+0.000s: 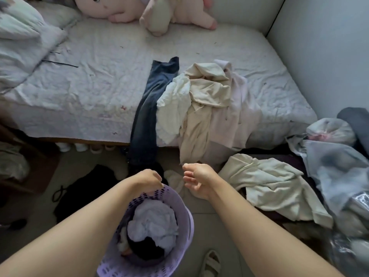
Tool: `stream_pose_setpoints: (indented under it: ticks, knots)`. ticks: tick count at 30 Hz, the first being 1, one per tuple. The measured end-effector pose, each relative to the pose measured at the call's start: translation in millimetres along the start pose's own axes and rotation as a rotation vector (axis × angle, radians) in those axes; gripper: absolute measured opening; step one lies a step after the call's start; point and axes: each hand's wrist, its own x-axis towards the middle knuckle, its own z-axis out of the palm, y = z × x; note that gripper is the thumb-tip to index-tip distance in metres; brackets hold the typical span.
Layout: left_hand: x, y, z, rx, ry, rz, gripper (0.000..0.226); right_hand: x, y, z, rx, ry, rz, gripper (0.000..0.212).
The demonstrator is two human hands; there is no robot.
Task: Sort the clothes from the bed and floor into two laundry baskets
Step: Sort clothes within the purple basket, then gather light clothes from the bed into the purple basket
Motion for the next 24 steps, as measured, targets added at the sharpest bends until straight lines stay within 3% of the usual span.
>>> stream_pose_setpoints:
  ticks: [1, 4, 8, 15, 21, 24]
  knots:
    - [2, 7, 5, 0.016, -0.012, 0.016, 0.034, 1, 0, -7, 0.004, 0.019, 0.009, 0.011]
    - [15, 29, 20, 0.001, -0.069, 0.047, 0.034, 4, 3, -34, 0.027, 0.083, -0.001, 0.02]
    - [29, 63, 44, 0.033, -0.115, 0.076, 0.018, 8, 3, -73, 0.106, 0.121, -0.002, 0.007]
    - [48, 142, 100, 0.018, -0.194, 0.116, 0.015, 26, -1, -161, 0.141, 0.173, -0.035, 0.017]
    - [91, 206, 172, 0.069, -0.204, 0.151, 0.014, 55, 9, -258, 0.062, 0.282, -0.059, 0.006]
    - [116, 235, 216, 0.138, -0.186, 0.171, 0.025, 73, 16, -310, 0.07, 0.337, -0.027, 0.006]
